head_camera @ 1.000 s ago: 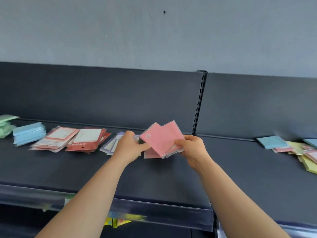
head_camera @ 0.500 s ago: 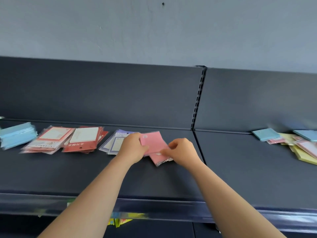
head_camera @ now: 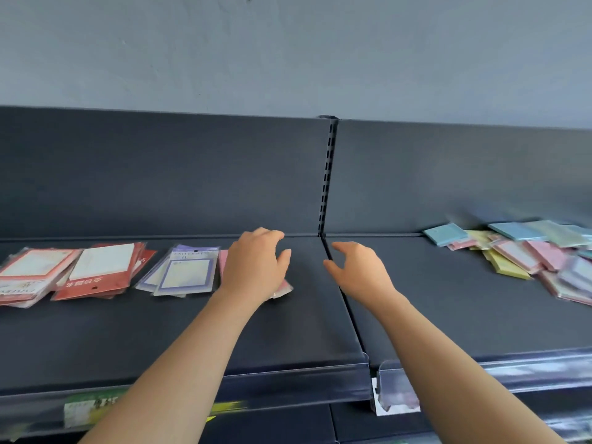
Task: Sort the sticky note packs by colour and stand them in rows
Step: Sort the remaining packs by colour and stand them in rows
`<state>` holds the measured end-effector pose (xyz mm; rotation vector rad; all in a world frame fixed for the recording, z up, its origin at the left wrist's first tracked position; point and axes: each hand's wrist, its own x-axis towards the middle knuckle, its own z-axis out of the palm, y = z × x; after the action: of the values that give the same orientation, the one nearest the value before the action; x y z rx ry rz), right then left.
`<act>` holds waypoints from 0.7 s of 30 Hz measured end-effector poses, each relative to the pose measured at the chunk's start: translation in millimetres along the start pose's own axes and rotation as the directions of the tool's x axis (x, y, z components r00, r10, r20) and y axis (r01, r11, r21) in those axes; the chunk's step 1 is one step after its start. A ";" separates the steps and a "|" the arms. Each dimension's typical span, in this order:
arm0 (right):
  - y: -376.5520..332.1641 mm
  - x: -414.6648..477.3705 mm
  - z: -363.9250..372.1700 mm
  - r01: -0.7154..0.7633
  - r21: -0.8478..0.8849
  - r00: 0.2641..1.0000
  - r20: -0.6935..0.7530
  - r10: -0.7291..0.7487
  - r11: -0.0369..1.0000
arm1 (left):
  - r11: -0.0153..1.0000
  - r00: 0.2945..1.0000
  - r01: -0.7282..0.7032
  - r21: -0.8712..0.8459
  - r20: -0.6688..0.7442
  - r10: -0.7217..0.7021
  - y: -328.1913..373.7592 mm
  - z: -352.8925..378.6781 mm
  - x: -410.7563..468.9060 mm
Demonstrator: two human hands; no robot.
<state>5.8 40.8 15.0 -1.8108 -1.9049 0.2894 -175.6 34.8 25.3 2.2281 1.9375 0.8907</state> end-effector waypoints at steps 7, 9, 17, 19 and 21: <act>70.8 2.7 -27.4 -0.023 -0.111 1.000 -0.014 0.022 0.994 | 0.996 0.995 -0.082 -0.038 0.047 0.083 62.8 37.1 8.5; 95.5 4.4 -39.0 -0.046 -0.139 0.999 -0.017 0.044 0.989 | 0.994 0.994 -0.094 -0.048 0.059 0.097 86.6 52.6 13.7; 214.1 20.2 -97.8 -0.091 -0.227 0.996 -0.044 0.084 0.970 | 0.993 0.981 -0.099 -0.066 0.159 0.109 189.2 123.4 38.4; 244.3 23.8 -110.6 -0.086 -0.249 0.996 -0.047 0.077 0.965 | 0.993 0.976 -0.100 -0.066 0.185 0.110 214.2 142.5 44.6; 274.6 26.9 -122.7 -0.092 -0.291 0.995 -0.059 0.078 0.952 | 0.993 0.970 -0.097 -0.062 0.218 0.108 238.1 162.4 48.9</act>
<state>305.5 71.7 -4.9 -2.0742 -1.9211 -0.0112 112.1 82.2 5.1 2.3040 1.6982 0.6605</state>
